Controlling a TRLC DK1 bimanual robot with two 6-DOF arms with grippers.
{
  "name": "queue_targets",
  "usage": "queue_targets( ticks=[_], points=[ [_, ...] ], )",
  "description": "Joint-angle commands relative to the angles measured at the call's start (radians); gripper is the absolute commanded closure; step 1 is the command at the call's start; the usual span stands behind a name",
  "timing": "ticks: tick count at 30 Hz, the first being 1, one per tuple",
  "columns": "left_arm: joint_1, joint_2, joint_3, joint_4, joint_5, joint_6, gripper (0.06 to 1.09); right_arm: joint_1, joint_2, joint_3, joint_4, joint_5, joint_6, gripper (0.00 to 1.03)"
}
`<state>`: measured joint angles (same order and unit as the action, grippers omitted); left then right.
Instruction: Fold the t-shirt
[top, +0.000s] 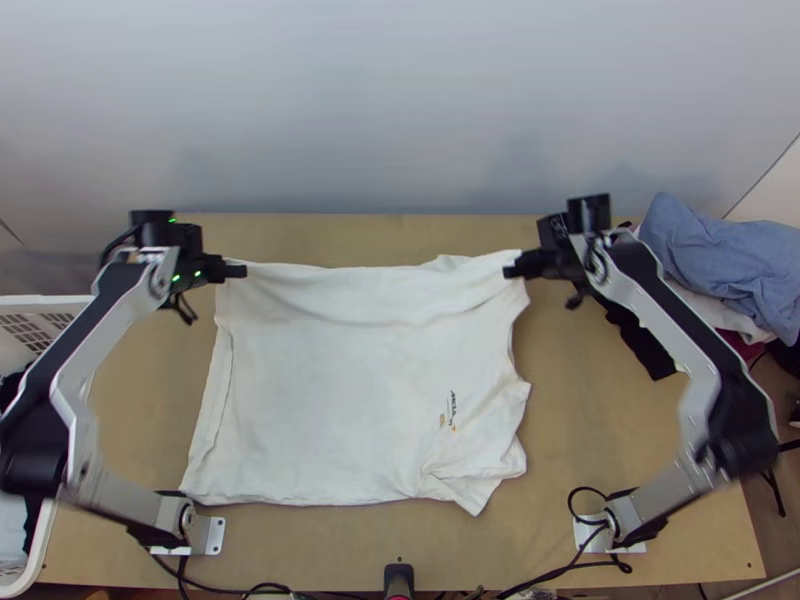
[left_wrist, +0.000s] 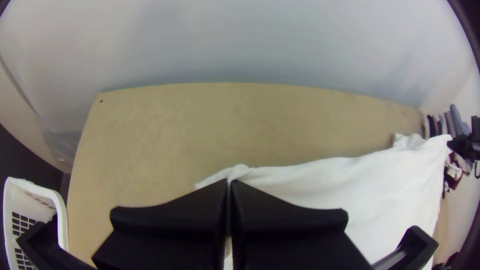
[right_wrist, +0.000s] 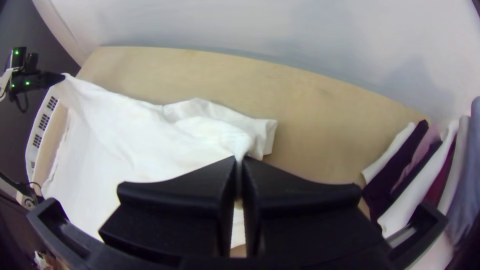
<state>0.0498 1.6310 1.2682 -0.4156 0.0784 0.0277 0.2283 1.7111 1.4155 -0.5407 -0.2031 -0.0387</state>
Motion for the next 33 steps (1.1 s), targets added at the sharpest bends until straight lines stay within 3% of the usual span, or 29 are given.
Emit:
queue_targets(
  ticks=[1,7,10,13,24,33],
  points=[
    [0.015,0.322,0.229,0.029,-0.141,-0.005,1.04,-0.017,0.283,0.28,0.025,0.08,0.031,1.0],
    [0.03,0.409,0.422,-0.086,-0.149,-0.04,1.04,0.009,0.372,0.408,0.001,0.09,0.068,1.0],
    [-0.001,0.438,0.416,-0.236,-0.14,0.049,1.04,0.042,0.404,0.398,-0.128,0.09,0.043,1.0],
    [-0.013,0.383,0.296,-0.256,-0.14,0.11,1.04,0.071,0.394,0.341,-0.222,0.09,0.03,1.0],
    [0.067,0.073,0.108,-0.296,-0.075,0.193,1.04,0.12,0.16,0.169,-0.199,0.088,0.036,1.0],
    [0.045,-0.189,-0.084,-0.356,-0.042,0.296,1.04,0.12,-0.039,-0.11,-0.214,0.083,-0.003,1.0]
  ],
)
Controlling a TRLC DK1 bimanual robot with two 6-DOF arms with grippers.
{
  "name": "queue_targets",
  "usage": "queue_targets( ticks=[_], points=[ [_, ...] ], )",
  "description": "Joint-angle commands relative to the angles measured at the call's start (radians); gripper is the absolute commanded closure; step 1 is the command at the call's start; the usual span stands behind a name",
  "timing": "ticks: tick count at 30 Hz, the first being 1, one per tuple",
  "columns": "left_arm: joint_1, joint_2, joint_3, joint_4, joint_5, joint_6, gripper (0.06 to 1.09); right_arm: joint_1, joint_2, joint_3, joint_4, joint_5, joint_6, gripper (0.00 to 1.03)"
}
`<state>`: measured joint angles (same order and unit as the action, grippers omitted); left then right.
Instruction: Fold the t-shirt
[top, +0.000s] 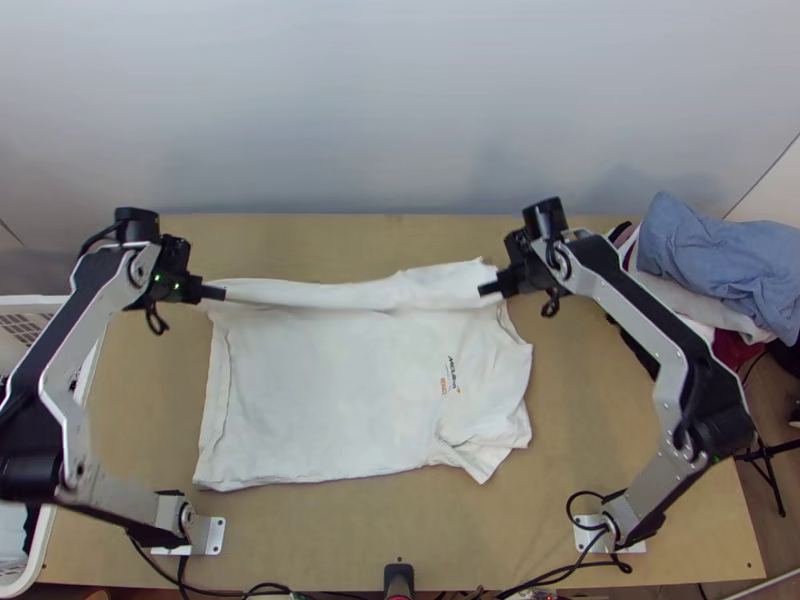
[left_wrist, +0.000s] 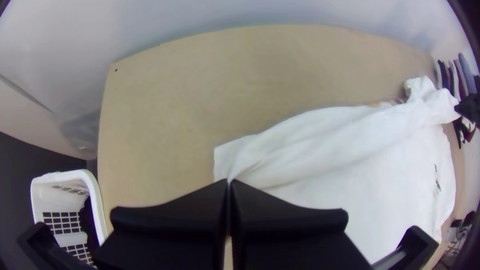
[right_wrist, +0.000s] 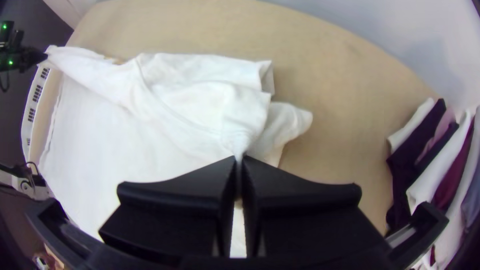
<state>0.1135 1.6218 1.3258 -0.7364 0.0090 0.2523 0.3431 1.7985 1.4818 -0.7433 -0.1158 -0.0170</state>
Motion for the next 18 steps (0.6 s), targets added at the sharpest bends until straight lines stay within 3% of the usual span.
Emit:
queue_targets(
  ticks=[1,18],
  points=[
    [-0.025,-0.197,-0.169,-0.035,0.026,0.079,1.04,0.005,-0.136,-0.199,-0.011,-0.007,-0.024,1.0],
    [-0.063,-0.203,-0.39,0.011,0.014,0.162,1.04,0.02,-0.114,-0.417,0.091,-0.016,-0.024,1.0]
  ],
)
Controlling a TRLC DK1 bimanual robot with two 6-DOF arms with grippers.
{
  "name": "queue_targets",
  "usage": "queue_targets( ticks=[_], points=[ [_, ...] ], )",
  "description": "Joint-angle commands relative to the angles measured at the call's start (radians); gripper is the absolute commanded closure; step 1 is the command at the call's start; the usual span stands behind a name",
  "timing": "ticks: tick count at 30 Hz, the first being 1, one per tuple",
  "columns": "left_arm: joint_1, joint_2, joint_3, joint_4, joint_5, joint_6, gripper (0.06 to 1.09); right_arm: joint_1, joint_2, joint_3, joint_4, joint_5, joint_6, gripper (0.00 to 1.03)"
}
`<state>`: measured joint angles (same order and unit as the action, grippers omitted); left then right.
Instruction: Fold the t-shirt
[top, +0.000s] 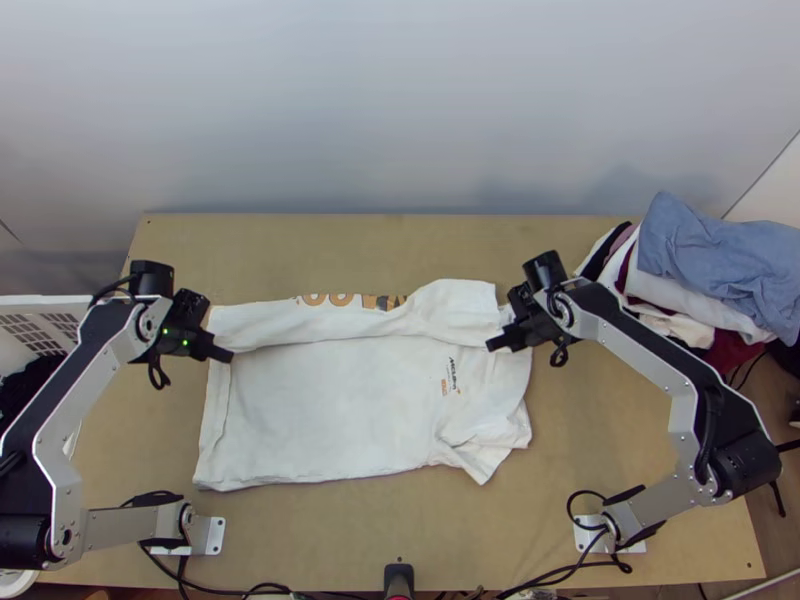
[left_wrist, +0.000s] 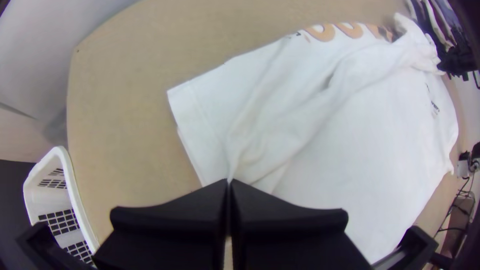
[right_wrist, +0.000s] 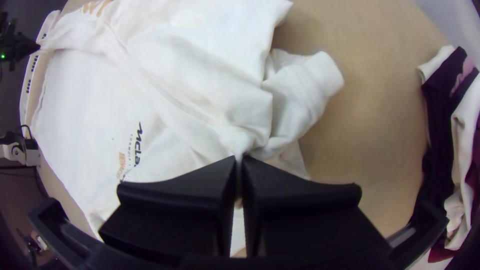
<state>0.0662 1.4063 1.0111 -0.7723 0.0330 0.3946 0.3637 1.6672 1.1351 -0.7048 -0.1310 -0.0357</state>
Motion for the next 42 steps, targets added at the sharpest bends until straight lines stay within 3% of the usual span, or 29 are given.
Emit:
queue_targets(
  ticks=[1,6,8,11,14,15,17,20,24,28,34,37,42],
  points=[
    [-0.017,0.019,-0.089,0.07,-0.025,0.021,1.04,-0.003,0.022,-0.08,0.068,-0.001,-0.007,1.0],
    [0.006,0.074,-0.105,0.117,-0.071,0.032,1.04,-0.011,0.045,-0.098,0.085,-0.001,-0.007,1.0],
    [0.007,0.085,-0.108,0.126,-0.096,0.03,1.0,-0.009,0.054,-0.104,0.087,-0.001,-0.007,0.96],
    [0.006,0.085,-0.108,0.134,-0.11,0.02,0.73,-0.012,0.058,-0.098,0.088,-0.001,0.003,0.85],
    [0.0,0.085,-0.103,0.123,-0.119,0.003,0.12,-0.02,0.055,-0.077,0.071,-0.001,0.039,0.62],
    [-0.002,0.076,-0.108,0.13,-0.12,0.003,0.1,-0.02,0.054,-0.066,0.057,-0.001,0.049,0.49],
    [-0.002,0.046,-0.109,0.143,-0.119,-0.014,0.1,-0.022,0.052,-0.046,0.007,-0.001,0.051,0.2],
    [0.009,0.013,-0.094,0.159,-0.122,-0.017,0.1,-0.029,0.039,-0.02,-0.067,-0.001,0.049,0.03],
    [0.072,-0.029,-0.029,0.174,-0.13,0.013,0.1,-0.066,-0.034,-0.026,-0.102,-0.001,0.043,0.03],
    [0.069,-0.084,0.041,0.064,-0.128,0.061,0.1,-0.078,-0.118,-0.037,-0.176,-0.001,0.03,0.04],
    [-0.115,-0.25,0.014,-0.182,-0.128,0.205,0.11,-0.003,-0.239,-0.055,-0.329,-0.001,0.014,0.05],
    [-0.236,-0.319,0.004,-0.317,-0.128,0.219,0.12,0.044,-0.291,-0.086,-0.381,-0.001,0.017,0.07],
    [-0.439,-0.38,-0.058,-0.384,-0.162,0.181,0.14,0.139,-0.314,-0.158,-0.381,-0.001,0.039,0.07]
  ],
)
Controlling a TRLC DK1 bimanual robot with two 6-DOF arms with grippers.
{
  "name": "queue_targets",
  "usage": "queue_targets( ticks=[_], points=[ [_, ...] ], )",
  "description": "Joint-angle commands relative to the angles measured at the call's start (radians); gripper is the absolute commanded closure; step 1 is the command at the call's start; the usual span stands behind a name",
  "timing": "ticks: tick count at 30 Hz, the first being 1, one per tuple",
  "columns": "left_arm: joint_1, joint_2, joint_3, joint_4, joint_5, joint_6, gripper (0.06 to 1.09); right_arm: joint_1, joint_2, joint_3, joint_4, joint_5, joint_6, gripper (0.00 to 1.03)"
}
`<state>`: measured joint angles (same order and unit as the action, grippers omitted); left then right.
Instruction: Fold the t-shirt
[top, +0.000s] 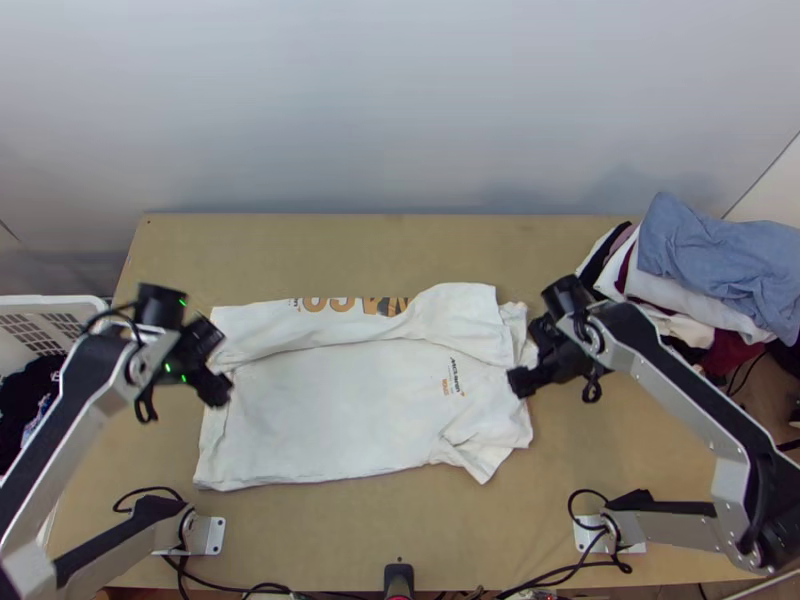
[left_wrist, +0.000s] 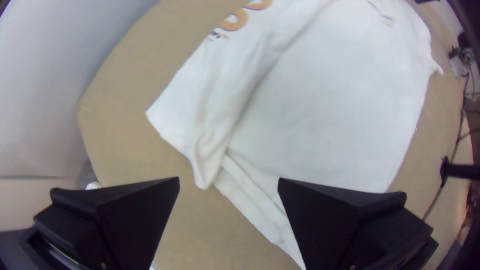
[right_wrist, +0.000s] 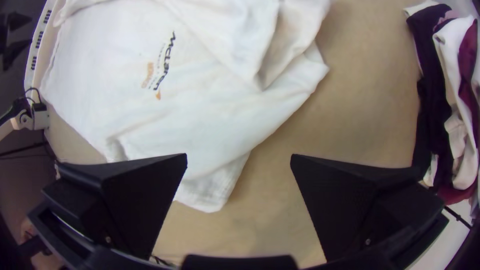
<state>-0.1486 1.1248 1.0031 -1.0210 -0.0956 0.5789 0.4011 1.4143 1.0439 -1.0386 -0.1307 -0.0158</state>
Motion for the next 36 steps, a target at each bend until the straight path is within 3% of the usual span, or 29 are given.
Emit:
queue_targets(
  ticks=[1,10,21,33,36],
  points=[
    [-0.246,-0.1,-0.072,-0.133,-0.042,-0.011,0.14,0.127,-0.061,-0.078,-0.047,-0.001,0.031,0.07],
    [-0.442,-0.138,-0.239,-0.125,-0.118,-0.027,0.16,0.22,-0.057,-0.139,-0.046,-0.024,0.033,0.1],
    [-0.588,-0.126,-0.278,-0.217,-0.084,-0.076,0.16,0.203,-0.049,-0.133,-0.034,-0.038,0.022,0.15],
    [-0.686,-0.089,-0.374,-0.114,-0.09,-0.148,0.17,0.216,0.017,-0.148,0.041,-0.037,0.025,0.16],
    [-0.7,-0.069,-0.394,-0.064,-0.135,-0.136,0.19,0.222,0.029,-0.137,0.041,-0.037,0.027,0.16]
  ],
)
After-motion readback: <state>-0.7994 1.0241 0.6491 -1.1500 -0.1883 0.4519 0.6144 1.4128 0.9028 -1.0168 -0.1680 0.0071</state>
